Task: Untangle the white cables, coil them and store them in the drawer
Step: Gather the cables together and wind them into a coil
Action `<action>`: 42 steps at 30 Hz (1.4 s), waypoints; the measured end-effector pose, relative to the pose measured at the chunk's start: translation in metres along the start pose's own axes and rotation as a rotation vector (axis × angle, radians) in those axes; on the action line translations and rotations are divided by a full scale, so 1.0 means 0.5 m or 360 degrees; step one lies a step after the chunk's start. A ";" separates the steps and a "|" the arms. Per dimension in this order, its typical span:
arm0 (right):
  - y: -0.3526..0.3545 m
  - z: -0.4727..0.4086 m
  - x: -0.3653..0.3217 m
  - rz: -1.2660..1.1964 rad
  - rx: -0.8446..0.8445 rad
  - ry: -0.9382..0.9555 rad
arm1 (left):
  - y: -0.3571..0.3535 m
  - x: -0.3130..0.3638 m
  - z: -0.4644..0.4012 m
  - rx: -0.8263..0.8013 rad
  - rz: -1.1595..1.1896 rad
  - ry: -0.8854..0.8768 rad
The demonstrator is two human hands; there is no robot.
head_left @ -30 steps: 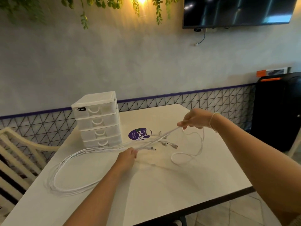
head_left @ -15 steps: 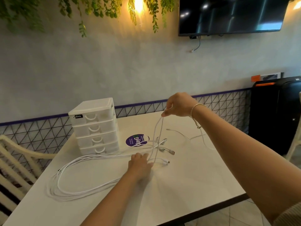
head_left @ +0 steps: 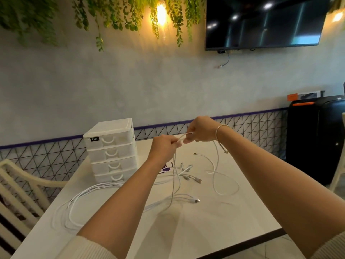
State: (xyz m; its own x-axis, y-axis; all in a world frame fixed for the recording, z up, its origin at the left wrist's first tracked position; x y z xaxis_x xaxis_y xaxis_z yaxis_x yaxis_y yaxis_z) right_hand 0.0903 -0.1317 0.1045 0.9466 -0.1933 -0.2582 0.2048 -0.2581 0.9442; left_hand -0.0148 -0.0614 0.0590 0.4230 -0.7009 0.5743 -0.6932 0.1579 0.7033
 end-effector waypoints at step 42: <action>0.020 -0.035 0.027 0.0641 0.0500 -0.0064 | 0.030 0.009 -0.090 0.0067 -0.0433 0.0001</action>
State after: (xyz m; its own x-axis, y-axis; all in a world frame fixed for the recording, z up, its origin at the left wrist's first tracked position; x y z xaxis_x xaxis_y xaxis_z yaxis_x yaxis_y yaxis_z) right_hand 0.1093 -0.1203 0.1141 0.9233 -0.3709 0.0998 -0.2648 -0.4265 0.8649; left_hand 0.0031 -0.0307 0.0910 0.5970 -0.7133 0.3670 -0.5777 -0.0648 0.8137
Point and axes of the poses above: each hand's wrist, its own z-axis away from the middle knuckle, its own y-axis out of the back of the hand, x = y × z, the point moved 5 cm from there along -z, towards the middle knuckle, and after that the axes turned 3 degrees about -x, right-handed, at the moved point
